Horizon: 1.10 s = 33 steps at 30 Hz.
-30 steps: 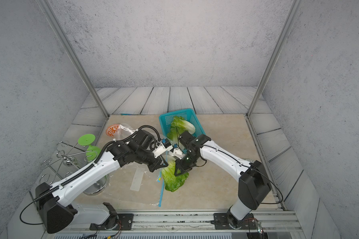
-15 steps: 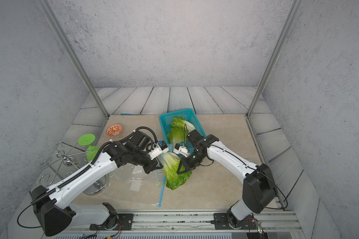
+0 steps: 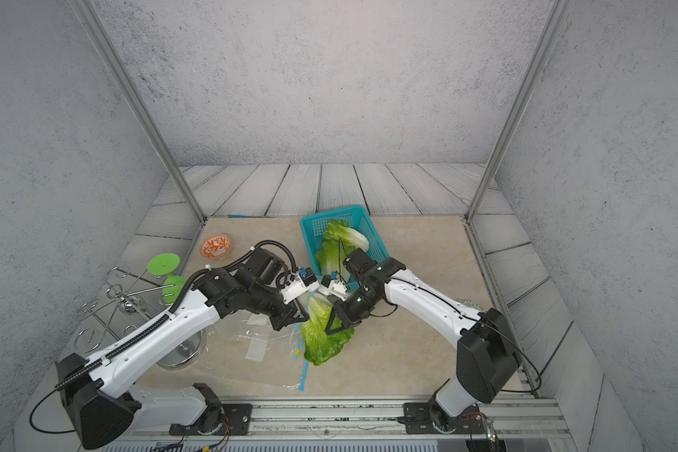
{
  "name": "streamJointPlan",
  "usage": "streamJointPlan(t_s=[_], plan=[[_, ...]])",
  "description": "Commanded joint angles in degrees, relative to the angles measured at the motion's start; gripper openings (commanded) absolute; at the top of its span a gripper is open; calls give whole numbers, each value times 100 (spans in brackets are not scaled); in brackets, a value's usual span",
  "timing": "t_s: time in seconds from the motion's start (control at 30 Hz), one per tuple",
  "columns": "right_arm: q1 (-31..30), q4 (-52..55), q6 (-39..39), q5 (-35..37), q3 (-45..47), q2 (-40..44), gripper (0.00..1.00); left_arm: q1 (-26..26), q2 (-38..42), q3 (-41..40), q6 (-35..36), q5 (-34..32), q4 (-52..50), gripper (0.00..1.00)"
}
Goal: Put the chinese cabbages into a zipper bag and zip it
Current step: Place the Chinese cabbage in the zipper food storage bag.
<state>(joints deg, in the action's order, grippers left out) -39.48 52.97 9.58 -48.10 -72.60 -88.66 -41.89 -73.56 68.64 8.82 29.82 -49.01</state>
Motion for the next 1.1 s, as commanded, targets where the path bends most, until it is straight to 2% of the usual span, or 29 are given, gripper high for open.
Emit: streamJointPlan(t_s=[0.0, 0.2, 0.3, 0.43, 0.63, 0.77, 0.9, 1.07], plan=[[199, -474, 307, -886, -179, -123, 10, -83, 36, -208, 237, 286, 214, 0], [400, -262, 151, -714, 18, -129, 9, -74, 232, -267, 454, 299, 119, 0], [130, 226, -264, -131, -97, -150, 8, -74, 215, -186, 612, 19, -35, 0], [-163, 556, -510, 6, -73, -175, 6, -49, 108, 1, 727, -222, -68, 0], [-165, 242, -220, -268, -182, -380, 5, -87, 26, -34, 414, 252, 384, 0], [81, -108, 104, -455, -81, -397, 2, -109, 97, -39, 418, 205, 279, 0], [603, -260, 256, -461, 272, 9, 0, -30, 315, -105, 401, -84, 106, 0], [233, 910, -561, 571, -45, 45, 2, 323, 231, 45, 366, -77, 102, 0]])
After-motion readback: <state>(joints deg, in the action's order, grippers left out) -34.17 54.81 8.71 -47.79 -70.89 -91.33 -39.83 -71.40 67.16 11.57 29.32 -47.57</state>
